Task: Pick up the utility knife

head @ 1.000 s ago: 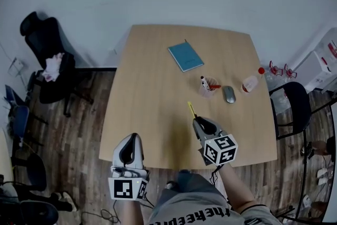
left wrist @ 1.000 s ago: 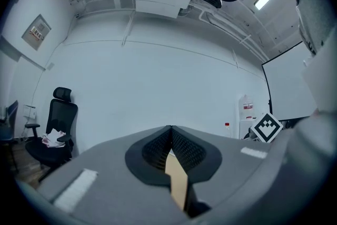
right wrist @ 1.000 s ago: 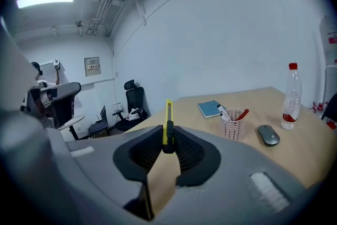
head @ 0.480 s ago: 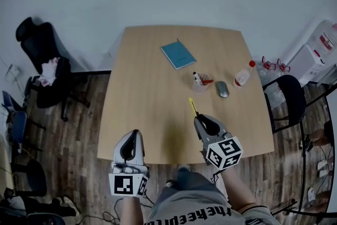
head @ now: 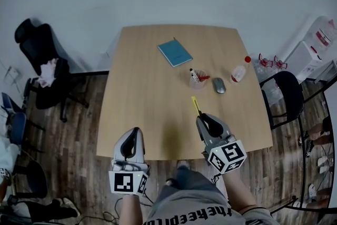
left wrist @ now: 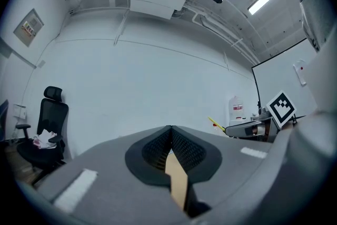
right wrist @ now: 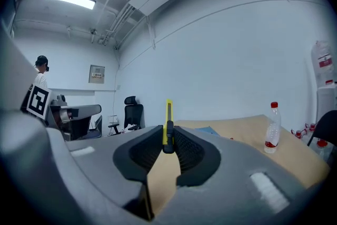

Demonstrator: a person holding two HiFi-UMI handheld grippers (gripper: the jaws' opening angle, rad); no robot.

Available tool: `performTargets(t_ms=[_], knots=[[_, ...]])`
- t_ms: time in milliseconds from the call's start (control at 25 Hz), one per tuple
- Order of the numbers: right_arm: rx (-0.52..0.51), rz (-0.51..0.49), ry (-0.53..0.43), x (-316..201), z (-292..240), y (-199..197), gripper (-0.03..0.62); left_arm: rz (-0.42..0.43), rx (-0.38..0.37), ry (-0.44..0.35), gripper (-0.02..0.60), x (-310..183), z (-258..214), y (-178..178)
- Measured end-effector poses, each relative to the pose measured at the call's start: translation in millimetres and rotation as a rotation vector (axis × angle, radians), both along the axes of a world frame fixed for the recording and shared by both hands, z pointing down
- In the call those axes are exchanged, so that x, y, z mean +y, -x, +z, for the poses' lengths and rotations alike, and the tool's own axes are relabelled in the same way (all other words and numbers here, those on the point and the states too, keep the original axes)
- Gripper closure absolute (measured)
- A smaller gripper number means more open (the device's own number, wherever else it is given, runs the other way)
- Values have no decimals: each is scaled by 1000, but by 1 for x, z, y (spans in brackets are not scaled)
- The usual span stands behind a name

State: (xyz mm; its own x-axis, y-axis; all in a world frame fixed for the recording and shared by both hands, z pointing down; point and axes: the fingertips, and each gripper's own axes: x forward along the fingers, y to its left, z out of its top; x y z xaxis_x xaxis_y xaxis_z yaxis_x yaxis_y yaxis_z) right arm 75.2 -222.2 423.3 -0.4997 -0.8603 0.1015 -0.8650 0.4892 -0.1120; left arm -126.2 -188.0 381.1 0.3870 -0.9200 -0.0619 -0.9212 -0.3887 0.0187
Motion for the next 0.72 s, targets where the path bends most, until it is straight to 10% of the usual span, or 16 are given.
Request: performTargets(t_ms=[720], knots=[[10,18,-118,36,-26,-6,526,41,-12,4,561,15,2,-17]])
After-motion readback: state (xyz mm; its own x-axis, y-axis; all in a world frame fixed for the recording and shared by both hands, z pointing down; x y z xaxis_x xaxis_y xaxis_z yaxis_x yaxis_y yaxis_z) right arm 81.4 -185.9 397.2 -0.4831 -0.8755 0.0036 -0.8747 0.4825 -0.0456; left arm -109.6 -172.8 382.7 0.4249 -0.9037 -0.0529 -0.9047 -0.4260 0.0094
